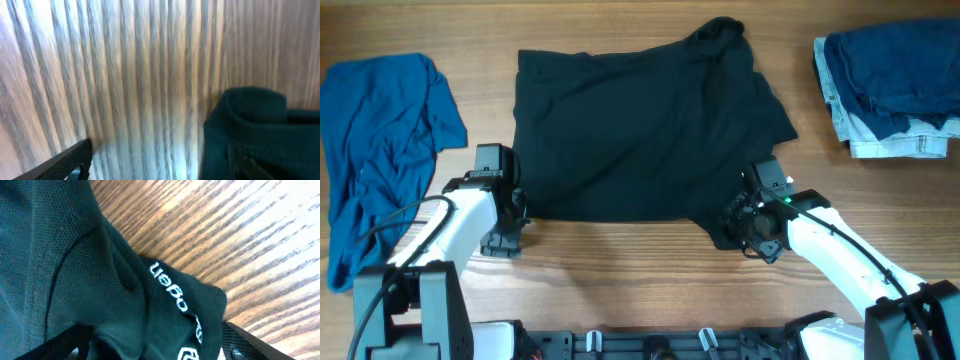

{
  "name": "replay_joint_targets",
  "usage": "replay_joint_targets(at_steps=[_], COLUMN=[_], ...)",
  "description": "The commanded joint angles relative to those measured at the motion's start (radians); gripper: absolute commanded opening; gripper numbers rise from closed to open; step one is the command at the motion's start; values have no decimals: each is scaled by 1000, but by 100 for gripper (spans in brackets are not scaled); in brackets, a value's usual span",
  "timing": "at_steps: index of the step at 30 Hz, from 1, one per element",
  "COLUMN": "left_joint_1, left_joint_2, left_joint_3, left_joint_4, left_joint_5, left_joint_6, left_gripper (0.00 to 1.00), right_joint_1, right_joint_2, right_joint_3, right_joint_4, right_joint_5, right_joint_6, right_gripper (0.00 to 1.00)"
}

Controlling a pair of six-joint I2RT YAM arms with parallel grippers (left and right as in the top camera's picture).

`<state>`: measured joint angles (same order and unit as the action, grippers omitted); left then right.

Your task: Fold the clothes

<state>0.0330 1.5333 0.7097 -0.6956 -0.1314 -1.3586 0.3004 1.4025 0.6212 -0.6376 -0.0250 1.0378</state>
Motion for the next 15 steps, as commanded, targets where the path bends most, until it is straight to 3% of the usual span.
replay_joint_targets(at_steps=[1, 4, 9, 12, 15], left_joint_1=[10, 10, 10, 10, 10], left_joint_2=[43, -22, -277, -381, -327], left_joint_3=[-38, -36, -36, -37, -37], left_joint_4=[16, -33, -92, -85, -71], left_joint_5=[-83, -23, -23, -86, -98], left_joint_6=[59, 129, 158, 170, 170], left_gripper=[82, 94, 100, 100, 94], right_joint_1=[4, 4, 4, 4, 4], right_joint_2=[-1, -1, 1, 1, 1], right_joint_3=[-9, -9, -15, -58, -65], right_joint_4=[21, 21, 21, 35, 35], right_joint_5=[19, 29, 29, 28, 25], right_joint_6=[-44, -47, -48, -28, -16], right_gripper=[83, 84, 82, 82, 82])
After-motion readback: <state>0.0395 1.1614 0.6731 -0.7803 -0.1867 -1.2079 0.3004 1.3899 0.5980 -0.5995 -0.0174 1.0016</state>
